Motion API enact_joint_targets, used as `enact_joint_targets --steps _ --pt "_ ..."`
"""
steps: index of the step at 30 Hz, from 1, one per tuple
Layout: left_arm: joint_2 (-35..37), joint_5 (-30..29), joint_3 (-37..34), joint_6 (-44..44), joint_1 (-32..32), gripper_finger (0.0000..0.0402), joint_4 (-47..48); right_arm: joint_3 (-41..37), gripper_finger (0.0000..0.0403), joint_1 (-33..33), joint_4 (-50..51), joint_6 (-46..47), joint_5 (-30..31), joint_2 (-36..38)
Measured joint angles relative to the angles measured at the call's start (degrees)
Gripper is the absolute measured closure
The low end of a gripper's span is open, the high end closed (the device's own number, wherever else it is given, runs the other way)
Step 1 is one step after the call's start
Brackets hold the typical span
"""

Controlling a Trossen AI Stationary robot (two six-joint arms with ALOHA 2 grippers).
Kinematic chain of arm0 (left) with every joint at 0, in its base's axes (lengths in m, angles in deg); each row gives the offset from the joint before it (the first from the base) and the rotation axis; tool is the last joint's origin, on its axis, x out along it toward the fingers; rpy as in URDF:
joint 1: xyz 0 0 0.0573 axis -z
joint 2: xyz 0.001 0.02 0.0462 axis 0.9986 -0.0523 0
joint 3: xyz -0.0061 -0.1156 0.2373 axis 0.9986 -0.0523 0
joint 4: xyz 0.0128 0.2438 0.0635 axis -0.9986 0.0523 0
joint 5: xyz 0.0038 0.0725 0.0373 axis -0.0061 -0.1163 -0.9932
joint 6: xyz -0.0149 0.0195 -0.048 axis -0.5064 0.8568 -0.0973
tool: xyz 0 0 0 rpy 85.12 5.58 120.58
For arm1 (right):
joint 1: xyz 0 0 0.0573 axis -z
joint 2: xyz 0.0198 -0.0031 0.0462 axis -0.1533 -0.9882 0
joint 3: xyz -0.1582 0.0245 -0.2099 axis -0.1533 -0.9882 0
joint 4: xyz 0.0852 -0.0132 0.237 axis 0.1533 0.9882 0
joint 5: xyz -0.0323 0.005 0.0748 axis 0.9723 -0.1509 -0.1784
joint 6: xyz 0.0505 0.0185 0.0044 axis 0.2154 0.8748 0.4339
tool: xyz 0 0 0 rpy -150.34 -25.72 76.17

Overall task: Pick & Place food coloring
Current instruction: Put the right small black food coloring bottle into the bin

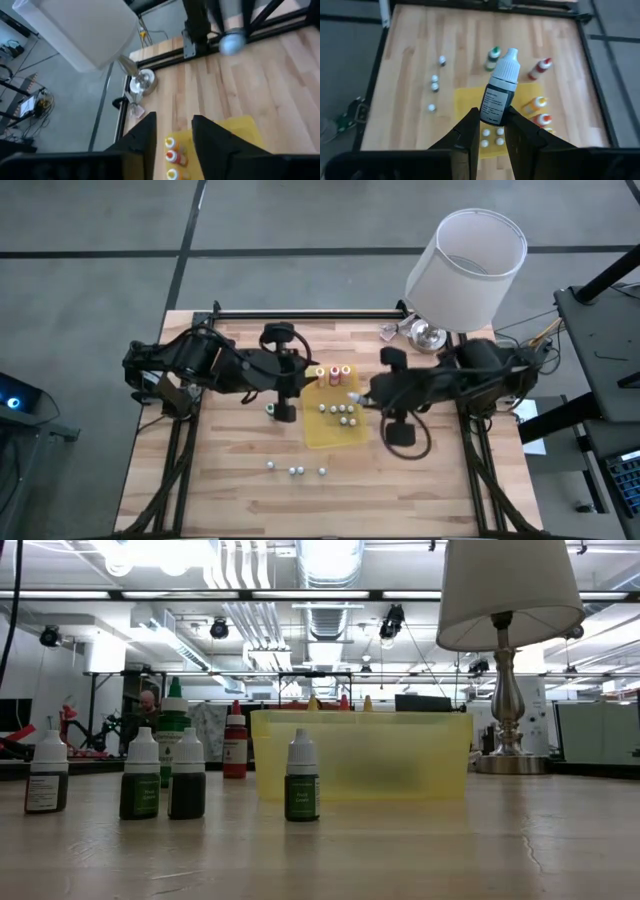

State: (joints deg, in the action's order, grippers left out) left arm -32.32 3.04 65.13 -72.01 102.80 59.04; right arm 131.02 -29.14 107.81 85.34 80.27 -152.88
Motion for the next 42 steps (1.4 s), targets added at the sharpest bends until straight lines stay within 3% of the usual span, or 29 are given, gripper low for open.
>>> enact_joint_targets --steps 6,13,20,26,42 --pt "0.0 1.94 0.0 3.59 -0.12 0.0267 -5.35 0.0 0.0335 2.19 0.42 -0.52 0.26 2.4" --pt "-0.9 3.81 0.0 10.34 -0.12 0.0262 -12.21 0.0 0.0335 4.31 0.79 -2.67 0.27 3.09" --pt "-2.71 4.06 0.0 10.03 -0.21 0.0262 -13.63 0.0 0.0335 4.53 0.72 -7.33 0.14 1.95" --pt "-4.08 10.0 0.0 5.43 -0.51 0.0261 -14.82 -0.02 0.0335 4.51 0.3 -9.59 0.04 0.75" --pt "-4.22 11.64 -2.47 0.79 -0.8 0.0261 -16.42 -0.07 0.0335 4.48 -4.76 -12.72 -2.25 0.34"
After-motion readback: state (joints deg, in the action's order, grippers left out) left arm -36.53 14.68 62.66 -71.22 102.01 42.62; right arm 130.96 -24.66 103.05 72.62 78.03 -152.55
